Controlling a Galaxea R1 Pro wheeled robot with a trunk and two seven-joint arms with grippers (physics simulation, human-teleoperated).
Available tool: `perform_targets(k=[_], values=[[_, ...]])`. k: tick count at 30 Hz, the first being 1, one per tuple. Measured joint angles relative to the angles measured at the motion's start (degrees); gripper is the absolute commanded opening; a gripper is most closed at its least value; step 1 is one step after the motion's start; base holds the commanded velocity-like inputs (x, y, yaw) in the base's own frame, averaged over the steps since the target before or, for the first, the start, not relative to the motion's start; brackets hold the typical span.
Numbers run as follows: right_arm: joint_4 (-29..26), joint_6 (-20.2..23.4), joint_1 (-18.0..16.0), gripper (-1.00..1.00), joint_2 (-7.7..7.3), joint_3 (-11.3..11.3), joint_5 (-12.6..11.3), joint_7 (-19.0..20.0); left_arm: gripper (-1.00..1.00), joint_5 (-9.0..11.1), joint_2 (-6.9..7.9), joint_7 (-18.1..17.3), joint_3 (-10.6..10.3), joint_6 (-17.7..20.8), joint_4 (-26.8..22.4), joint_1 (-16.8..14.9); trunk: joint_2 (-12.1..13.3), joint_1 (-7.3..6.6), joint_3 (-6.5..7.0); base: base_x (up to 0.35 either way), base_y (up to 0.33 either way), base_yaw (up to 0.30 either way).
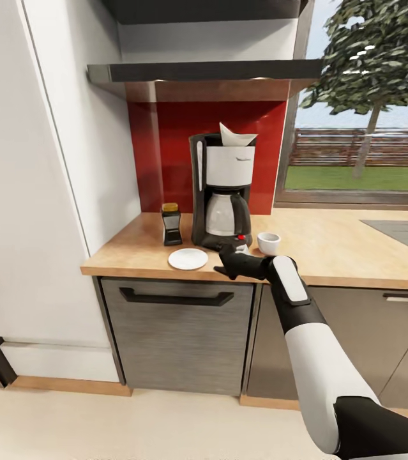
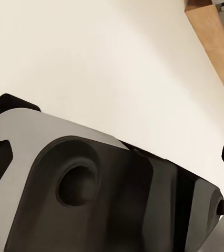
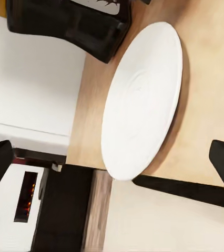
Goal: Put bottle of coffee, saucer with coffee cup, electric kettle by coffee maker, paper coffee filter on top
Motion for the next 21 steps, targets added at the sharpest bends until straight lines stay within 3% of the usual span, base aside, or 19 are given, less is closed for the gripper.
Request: perform_targets(k=[9,13,15,17,21], values=[[-1.1,0.7,0.0,1.00,0.00,0.2,-0.4,0.3,1.00,0.0,-0.03,0.0,0.0,0.0,0.0,0.0,0.0,0.02,-0.01,-0.181,-0.035,0.000],[-3.6,1.7,0.1,1.00,0.00,0.2,-0.5,3.2,1.00,0.0,-0.02,0.1,0.0,0.0,0.0,0.0,0.0,0.01,0.00,-0.054,-0.018,0.000],[-5.3,3.3,0.4,1.00,0.00,0.2,-0.6,7.6,1.00,0.0,-0.04,0.1,0.0,0.0,0.0,0.0,0.0,0.00,0.00,-0.018,-0.006,0.000],[-5.8,3.7,0.6,1.00,-0.04,0.2,-0.6,9.3,1.00,0.0,-0.05,0.1,0.0,0.0,0.0,0.0,0.0,0.00,-0.01,-0.011,-0.004,0.000],[-7.4,4.1,2.3,1.00,-0.97,0.3,-0.5,12.0,1.00,0.0,-0.05,0.1,0.0,0.0,0.0,0.0,0.0,0.00,-0.01,-0.005,-0.002,0.000]])
